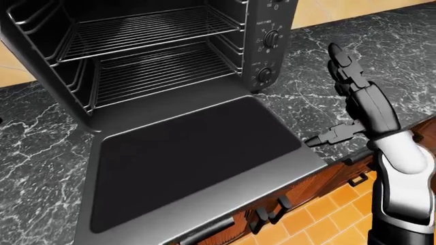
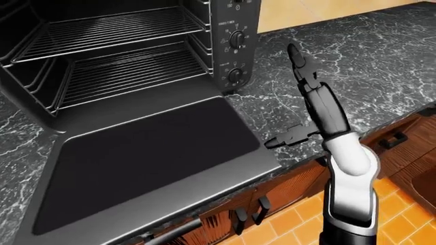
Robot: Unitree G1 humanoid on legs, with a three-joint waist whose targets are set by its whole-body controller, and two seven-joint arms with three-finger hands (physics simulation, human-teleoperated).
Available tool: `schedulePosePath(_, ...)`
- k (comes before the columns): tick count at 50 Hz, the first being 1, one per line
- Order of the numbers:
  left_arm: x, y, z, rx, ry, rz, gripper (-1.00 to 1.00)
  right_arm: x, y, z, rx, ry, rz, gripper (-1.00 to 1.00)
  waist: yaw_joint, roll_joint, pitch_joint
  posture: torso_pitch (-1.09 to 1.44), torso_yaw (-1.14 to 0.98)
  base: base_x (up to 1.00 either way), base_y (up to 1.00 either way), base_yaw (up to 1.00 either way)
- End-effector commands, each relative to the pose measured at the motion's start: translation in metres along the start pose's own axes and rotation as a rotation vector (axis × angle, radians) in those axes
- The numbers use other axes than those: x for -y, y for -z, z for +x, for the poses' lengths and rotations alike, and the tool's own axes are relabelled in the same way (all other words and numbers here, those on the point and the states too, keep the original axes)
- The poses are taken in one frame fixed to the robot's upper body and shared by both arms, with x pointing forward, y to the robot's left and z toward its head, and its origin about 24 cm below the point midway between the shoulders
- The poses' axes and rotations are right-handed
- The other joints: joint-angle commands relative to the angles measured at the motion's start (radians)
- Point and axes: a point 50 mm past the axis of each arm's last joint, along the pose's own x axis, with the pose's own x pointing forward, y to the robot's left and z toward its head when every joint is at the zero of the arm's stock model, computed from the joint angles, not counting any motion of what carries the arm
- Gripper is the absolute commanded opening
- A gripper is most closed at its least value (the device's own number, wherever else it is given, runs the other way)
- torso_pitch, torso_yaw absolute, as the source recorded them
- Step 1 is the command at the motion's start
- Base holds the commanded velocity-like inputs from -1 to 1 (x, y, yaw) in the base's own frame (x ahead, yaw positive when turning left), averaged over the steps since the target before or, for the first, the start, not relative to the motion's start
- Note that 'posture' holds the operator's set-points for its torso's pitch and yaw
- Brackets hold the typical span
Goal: Close the toaster oven door.
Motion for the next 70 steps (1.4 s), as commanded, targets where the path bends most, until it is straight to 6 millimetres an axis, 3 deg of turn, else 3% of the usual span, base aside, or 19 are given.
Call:
schedulePosePath(1,0.002,-0.018,-0.001,0.091,0.01,0.013,1.0,-0.011,-0.012,0.005,0.067,-0.06,-0.02,1.0,0.004,0.005,-0.012,0.0,0.0,0.0,0.0,0.0)
schedulePosePath(17,0.0,-0.021,-0.001,0.094,0.004,0.012,1.0,-0.027,-0.023,0.015,0.109,-0.101,-0.017,1.0,0.001,0.014,-0.01,0.0,0.0,0.0,0.0,0.0)
schedulePosePath(27,-0.001,-0.022,-0.001,0.094,0.001,0.012,1.0,-0.026,-0.03,0.022,0.129,-0.076,0.004,1.0,-0.004,0.019,-0.008,0.0,0.0,0.0,0.0,0.0)
schedulePosePath(37,-0.004,-0.022,0.0,0.097,-0.006,0.014,1.0,-0.026,-0.036,0.033,0.102,-0.031,0.158,1.0,-0.007,0.027,-0.004,0.0,0.0,0.0,0.0,0.0)
schedulePosePath(47,-0.006,-0.022,0.0,0.098,-0.01,0.015,1.0,-0.029,-0.044,0.043,0.119,-0.01,0.193,1.0,-0.01,0.032,-0.002,0.0,0.0,0.0,0.0,0.0)
schedulePosePath(58,-0.007,-0.022,0.0,0.098,-0.014,0.015,1.0,-0.042,-0.052,0.051,0.06,0.086,0.353,1.0,-0.014,0.039,-0.001,0.0,0.0,0.0,0.0,0.0)
schedulePosePath(70,-0.009,-0.023,-0.001,0.099,-0.019,0.016,1.0,-0.061,-0.065,0.06,0.007,0.021,0.406,1.0,-0.017,0.047,0.0,0.0,0.0,0.0,0.0,0.0)
